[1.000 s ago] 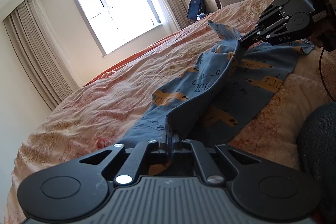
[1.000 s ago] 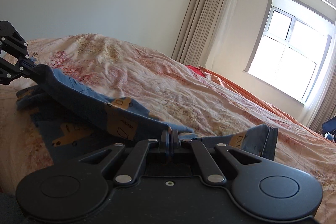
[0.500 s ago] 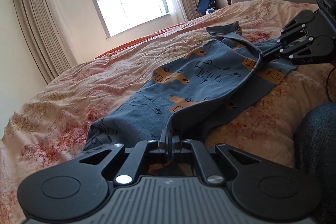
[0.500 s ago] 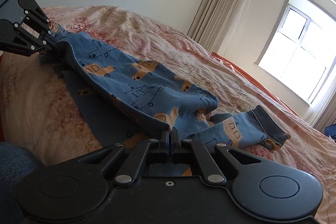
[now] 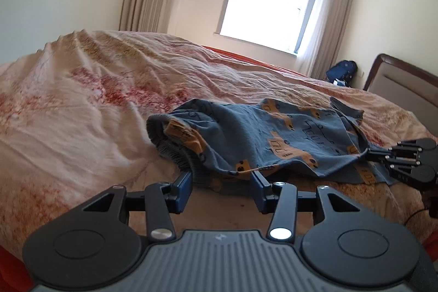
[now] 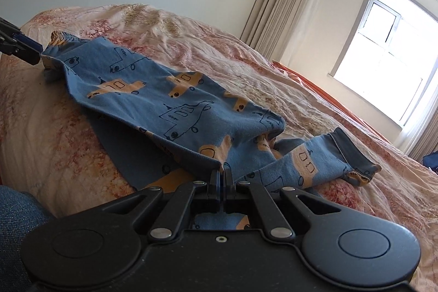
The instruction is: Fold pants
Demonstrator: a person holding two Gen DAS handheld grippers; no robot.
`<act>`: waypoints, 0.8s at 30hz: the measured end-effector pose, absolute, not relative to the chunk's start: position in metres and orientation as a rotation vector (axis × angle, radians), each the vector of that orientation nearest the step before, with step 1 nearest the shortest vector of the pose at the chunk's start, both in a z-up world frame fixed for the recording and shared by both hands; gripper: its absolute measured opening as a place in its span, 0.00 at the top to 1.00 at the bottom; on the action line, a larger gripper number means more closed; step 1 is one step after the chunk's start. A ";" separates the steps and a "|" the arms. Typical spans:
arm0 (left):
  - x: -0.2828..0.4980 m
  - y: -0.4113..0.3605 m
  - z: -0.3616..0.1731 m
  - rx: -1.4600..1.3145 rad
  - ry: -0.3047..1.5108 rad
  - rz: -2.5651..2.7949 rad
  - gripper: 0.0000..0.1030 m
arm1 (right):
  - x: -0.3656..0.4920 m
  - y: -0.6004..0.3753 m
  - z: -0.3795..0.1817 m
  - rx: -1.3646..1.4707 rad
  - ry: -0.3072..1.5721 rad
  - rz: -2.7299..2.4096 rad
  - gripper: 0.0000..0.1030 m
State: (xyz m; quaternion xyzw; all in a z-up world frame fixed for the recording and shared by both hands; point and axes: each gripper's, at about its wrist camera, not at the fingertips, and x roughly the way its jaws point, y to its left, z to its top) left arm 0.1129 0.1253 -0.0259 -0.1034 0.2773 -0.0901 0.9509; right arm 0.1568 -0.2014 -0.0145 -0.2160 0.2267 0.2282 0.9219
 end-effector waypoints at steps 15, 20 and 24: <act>0.140 0.140 -0.040 -0.365 0.585 -0.077 0.93 | 0.163 -0.203 -0.008 -0.448 0.431 0.422 1.00; 0.137 0.146 -0.022 -0.333 0.525 0.015 0.94 | 0.161 -0.204 -0.009 -0.446 0.426 0.424 1.00; 0.138 0.155 -0.023 -0.347 0.526 0.064 0.94 | 0.155 -0.204 -0.007 -0.452 0.420 0.431 1.00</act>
